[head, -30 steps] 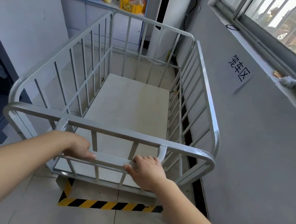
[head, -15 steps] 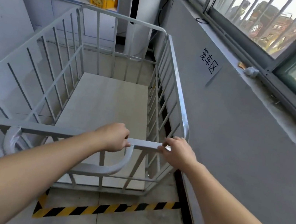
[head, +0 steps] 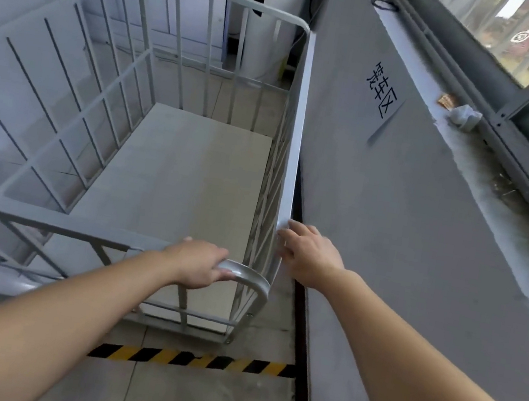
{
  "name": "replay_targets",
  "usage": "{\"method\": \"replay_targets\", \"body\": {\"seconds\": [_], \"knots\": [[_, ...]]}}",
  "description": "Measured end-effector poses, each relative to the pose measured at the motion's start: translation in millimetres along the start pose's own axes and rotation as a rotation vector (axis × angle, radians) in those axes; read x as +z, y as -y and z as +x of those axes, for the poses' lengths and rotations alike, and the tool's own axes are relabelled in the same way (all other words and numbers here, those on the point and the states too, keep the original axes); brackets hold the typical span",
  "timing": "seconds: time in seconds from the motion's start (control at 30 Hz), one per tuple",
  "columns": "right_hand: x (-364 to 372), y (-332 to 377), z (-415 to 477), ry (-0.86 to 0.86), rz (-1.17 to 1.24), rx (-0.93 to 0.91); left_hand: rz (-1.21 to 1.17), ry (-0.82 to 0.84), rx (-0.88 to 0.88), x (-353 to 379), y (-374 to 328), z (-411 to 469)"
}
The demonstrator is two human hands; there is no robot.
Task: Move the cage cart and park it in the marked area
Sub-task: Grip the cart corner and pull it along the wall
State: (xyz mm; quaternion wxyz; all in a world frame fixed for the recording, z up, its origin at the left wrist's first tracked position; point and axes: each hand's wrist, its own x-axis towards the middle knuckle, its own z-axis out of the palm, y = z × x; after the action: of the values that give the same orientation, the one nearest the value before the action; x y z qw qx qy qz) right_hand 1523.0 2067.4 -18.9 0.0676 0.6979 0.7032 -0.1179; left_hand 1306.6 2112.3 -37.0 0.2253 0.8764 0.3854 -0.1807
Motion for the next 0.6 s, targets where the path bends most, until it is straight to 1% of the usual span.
{"method": "replay_targets", "body": {"seconds": [0.13, 0.3, 0.6], "knots": [[2.5, -6.1, 15.7, 0.032, -0.050, -0.109, 0.036, 0.041, -0.020, -2.9, 1.7, -1.6], [0.3, -1.8, 28.2, 0.065, -0.092, -0.184, -0.018, 0.082, -0.031, -3.5, 7.0, -2.7], [2.9, 15.4, 25.2, 0.025, -0.159, -0.227, -0.018, 0.068, -0.020, 4.5, 22.1, -15.1]]}}
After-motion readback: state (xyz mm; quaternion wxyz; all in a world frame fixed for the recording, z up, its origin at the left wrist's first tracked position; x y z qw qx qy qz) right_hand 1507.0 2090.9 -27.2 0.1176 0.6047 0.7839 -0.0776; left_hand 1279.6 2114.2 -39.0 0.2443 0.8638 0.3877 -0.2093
